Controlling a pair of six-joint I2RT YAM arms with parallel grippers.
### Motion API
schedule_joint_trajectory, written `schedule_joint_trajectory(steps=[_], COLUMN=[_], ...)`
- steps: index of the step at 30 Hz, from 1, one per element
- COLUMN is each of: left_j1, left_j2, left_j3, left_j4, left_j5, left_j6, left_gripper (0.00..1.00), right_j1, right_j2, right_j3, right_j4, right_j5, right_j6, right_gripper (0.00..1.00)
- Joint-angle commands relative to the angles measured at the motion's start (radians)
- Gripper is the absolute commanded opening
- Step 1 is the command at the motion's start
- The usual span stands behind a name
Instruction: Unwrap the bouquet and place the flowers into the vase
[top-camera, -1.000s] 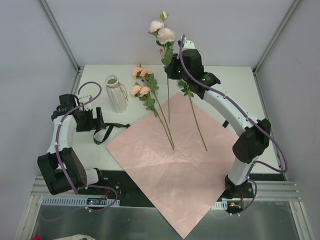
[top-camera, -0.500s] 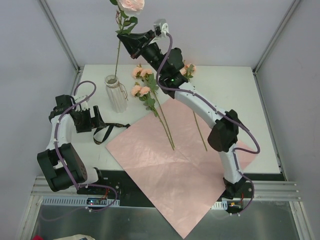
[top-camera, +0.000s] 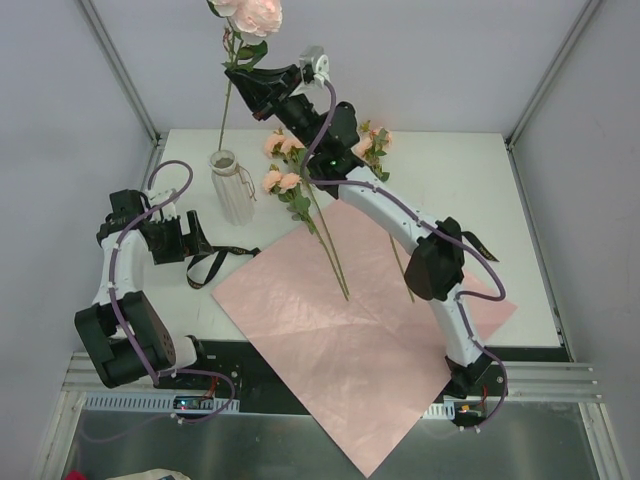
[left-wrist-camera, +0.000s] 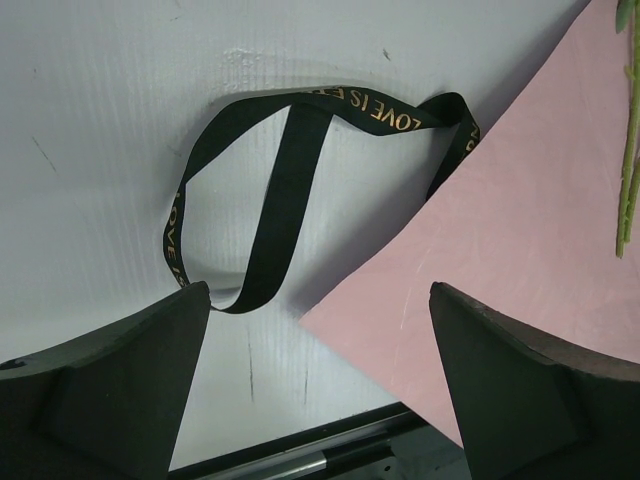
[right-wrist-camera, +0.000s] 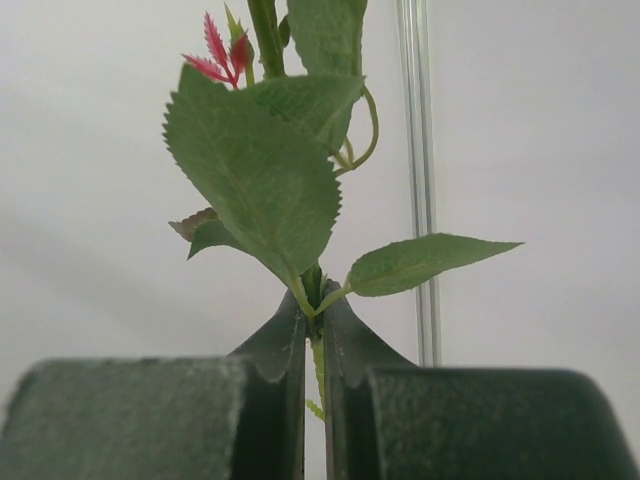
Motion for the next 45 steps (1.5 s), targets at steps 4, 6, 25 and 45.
schedule_joint_trajectory(steps=[4,6,25,45], left_j1=[0.01,0.01,0.013,0.015], left_j2=[-0.055,-0.069,-0.112,-0.181], left_j3=[-0.004,-0.004,0.01,0.053], left_j4=[-0.035,-0.042,-0.056,-0.11], left_j5=[0.034,0.033,0.033,-0.018], left_j6=[0.037,0.042,0.042,0.081], left_gripper=[0.91,0.92,0.99,0.99], right_j1=[-0.004,-0.004,0.005,-0.277], right_j2=[0.068,0.085,-0.022,-0.409], right_j3=[0.037,0.037,-0.079,-0.668], right_j4=[0.085,0.082,-0.397,-0.823], right_j5=[0.001,0.001,-0.057,-0.315], right_j6=[-0.015,-0.014,-0.098,0.202], right_gripper=[0.0,0.01,0.53,0.96])
